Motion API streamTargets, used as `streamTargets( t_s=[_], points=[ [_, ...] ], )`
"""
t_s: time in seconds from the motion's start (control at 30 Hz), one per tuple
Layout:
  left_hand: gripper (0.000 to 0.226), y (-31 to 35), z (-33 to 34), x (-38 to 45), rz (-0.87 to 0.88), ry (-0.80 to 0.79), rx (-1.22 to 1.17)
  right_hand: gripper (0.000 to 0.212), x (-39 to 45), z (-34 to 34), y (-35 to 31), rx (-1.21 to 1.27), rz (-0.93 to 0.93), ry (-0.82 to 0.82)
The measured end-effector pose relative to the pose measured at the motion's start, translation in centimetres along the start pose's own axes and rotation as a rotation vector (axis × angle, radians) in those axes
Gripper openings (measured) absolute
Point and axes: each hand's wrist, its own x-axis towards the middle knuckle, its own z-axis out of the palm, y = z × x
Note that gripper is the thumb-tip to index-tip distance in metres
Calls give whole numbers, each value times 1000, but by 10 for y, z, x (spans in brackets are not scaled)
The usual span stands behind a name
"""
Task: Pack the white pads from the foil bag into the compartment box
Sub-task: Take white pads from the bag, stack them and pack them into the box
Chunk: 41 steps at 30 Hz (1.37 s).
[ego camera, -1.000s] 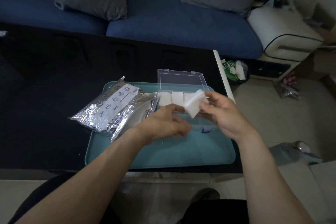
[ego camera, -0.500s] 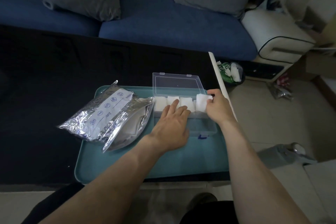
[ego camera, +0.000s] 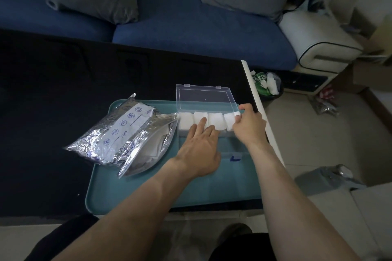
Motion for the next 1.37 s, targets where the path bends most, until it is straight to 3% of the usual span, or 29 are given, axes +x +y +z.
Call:
streamTargets(
  t_s=[0.23,0.47,0.6,0.83,1.0,1.17,1.27,1.37],
  points=[
    [65,0,2,0,9,-33,-1,25,-9,5,-2,-2,2,241],
    [62,0,1,3,9,-32,7,21,-5,-10,11,72,-19,12],
    [59,2,0,2,6,-33,3,13,-12,-4,11,115,-10,70],
    [59,1,-4,-3,8,-35,-16,23,-9,-8,4,31,-32,120],
    [50,3,-24,-18,35,95,-48,30,-7,-3,2,2,-15,46],
    [31,-13,-49,-33,85,408,-206,29,-7,-8,-2,-97,0,9],
    [15,-26,-65,-42,19,575,-190,31,-8,-16,-11,17,-17,152],
    [30,-42,-75,-52,-103,556,-74,29,-23,-29,-34,173,-138,356]
  ],
)
